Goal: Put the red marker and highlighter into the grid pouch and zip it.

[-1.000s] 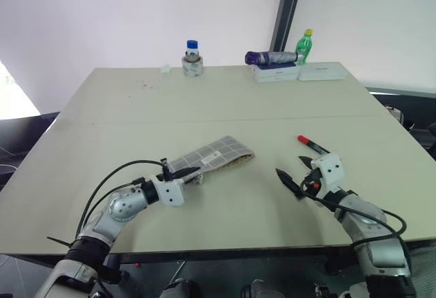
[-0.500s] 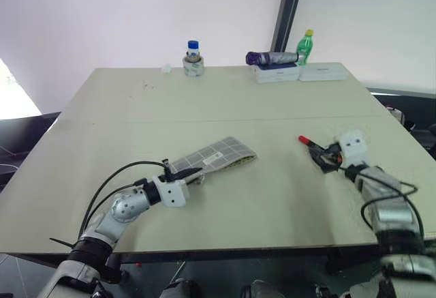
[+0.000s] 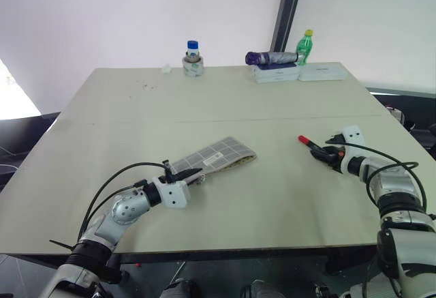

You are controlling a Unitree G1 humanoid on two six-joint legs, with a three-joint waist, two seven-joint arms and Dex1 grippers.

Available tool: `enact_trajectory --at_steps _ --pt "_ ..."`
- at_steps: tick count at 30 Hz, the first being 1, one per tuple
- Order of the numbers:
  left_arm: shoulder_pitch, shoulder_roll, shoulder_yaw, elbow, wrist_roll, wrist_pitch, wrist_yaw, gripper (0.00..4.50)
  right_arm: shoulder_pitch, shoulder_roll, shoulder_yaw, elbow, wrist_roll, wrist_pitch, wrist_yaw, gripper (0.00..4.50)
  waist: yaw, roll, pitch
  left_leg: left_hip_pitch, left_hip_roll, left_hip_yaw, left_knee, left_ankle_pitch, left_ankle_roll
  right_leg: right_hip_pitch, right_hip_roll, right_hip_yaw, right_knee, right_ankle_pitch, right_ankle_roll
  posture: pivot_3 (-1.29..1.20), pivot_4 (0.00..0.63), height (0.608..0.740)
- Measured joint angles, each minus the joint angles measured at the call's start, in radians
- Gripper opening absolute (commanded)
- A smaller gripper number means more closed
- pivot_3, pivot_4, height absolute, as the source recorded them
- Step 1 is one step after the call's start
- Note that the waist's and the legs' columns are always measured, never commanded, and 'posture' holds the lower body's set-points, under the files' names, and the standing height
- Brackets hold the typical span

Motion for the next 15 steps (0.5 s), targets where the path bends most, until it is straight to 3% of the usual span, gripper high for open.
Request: enact_trajectory --at_steps 1,2,5,10,13,15 --pt "0.002 0.001 0.0 -0.002 0.0 0.001 0.0 0.0 0.003 0.0 0.0 -0.018 0.005 0.017 0.019 0.38 0.0 0.0 0.0 0.0 0.0 0.0 0.0 0.0 0.0 0.0 0.0 0.0 0.0 0.0 0.0 0.0 0.15 0.74" --pt "0.002 0.001 0.0 -0.003 0.0 0.002 0.0 0.0 0.011 0.001 0.003 -0.042 0.014 0.038 0.039 0.31 0.0 0.0 0.0 0.0 0.0 0.0 0.0 0.0 0.0 0.0 0.0 0.0 0.0 0.0 0.0 0.0 0.15 0.74" --pt "0.001 0.001 0.0 -0.005 0.0 0.003 0.0 0.0 0.08 0.017 0.012 -0.185 0.05 0.086 0.103 0.31 0.001 0.0 0.0 0.0 0.001 0.0 0.0 0.0 0.0 -0.001 0.0 0.0 0.0 0.0 0.0 0.0 0.15 0.74" --pt "-0.008 -0.002 -0.001 -0.005 -0.001 0.011 -0.002 0.0 0.261 0.038 0.049 -0.65 0.188 0.196 0.249 0.31 0.006 0.0 0.0 -0.001 0.0 -0.001 0.0 -0.002 0.003 -0.001 -0.001 0.0 0.001 0.0 0.0 0.0 0.15 0.74" --pt "-0.019 -0.007 -0.003 -0.001 -0.001 0.013 -0.003 0.0 0.351 0.032 0.12 -0.944 0.256 0.258 0.311 0.31 0.006 0.0 0.0 -0.001 0.0 -0.002 0.0 -0.003 0.005 -0.001 -0.001 -0.001 0.001 0.0 0.0 0.0 0.15 0.74" --pt "-0.025 -0.01 -0.003 0.004 -0.001 0.013 -0.004 0.0 0.372 0.027 0.165 -1.02 0.265 0.291 0.322 0.31 0.007 0.0 0.0 -0.001 0.0 -0.003 0.001 -0.004 0.006 -0.001 -0.001 -0.001 0.001 0.0 0.0 0.0 0.15 0.74"
